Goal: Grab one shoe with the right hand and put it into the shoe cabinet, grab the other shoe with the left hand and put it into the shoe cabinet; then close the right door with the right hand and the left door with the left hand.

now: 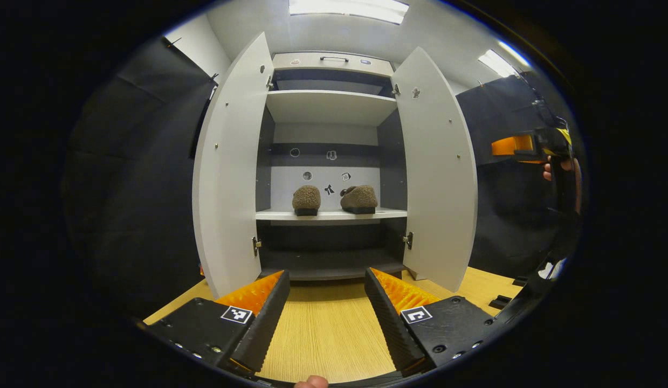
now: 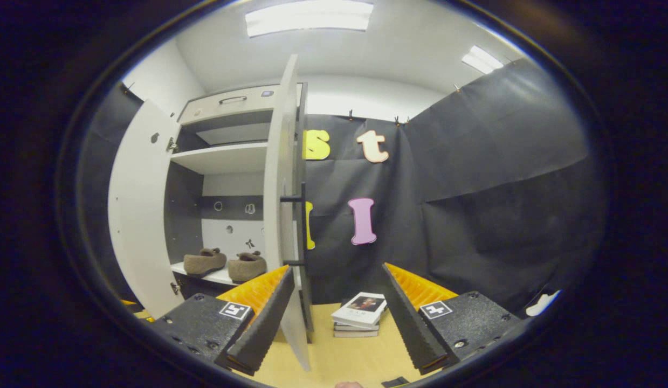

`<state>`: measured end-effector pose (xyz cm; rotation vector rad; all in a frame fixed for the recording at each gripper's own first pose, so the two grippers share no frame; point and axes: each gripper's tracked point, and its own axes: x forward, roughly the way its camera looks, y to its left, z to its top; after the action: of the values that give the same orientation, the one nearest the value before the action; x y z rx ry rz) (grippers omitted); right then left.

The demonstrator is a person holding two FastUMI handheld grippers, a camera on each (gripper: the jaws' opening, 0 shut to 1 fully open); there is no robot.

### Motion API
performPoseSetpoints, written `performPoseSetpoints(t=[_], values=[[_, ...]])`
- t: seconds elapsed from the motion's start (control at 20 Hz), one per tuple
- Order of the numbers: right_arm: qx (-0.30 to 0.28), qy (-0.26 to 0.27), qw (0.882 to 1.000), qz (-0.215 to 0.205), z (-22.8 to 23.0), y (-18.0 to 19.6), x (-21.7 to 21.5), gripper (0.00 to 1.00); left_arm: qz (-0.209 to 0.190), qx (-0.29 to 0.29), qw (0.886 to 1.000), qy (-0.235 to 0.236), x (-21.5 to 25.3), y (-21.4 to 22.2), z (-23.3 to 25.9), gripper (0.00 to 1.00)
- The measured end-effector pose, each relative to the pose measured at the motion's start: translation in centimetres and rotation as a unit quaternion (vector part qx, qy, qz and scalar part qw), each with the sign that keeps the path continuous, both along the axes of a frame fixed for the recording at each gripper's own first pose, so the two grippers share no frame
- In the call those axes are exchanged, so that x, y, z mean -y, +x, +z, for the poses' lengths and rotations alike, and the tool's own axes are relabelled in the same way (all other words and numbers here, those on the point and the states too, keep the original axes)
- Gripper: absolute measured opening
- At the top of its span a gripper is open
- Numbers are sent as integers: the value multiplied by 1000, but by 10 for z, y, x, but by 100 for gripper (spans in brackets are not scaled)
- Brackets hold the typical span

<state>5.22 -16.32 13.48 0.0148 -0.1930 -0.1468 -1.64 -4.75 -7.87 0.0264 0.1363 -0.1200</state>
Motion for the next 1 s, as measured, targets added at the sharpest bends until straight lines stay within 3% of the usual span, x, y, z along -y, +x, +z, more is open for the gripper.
performPoseSetpoints(t=[0.1,0.35,0.55,0.6,0.7,0.85,1.0], values=[[-2,-19,1000,-10,15,22,13,99,-1,0,1000,-1,1,1,2,84],[2,-6,1000,-3,37,63,19,99,8,5,1000,6,-4,3,6,84],[5,7,1000,22,42,65,13,97,13,-2,1000,1,-6,4,4,85],[3,3,1000,23,41,69,13,90,13,-3,1000,-2,-5,5,5,84],[1,-8,1000,17,43,68,12,96,8,-2,1000,-6,-3,6,5,84],[-7,-31,999,0,43,63,10,96,3,0,1000,-6,-2,8,5,84],[-8,-32,999,14,44,58,-12,96,0,0,1000,-8,-2,8,6,84]])
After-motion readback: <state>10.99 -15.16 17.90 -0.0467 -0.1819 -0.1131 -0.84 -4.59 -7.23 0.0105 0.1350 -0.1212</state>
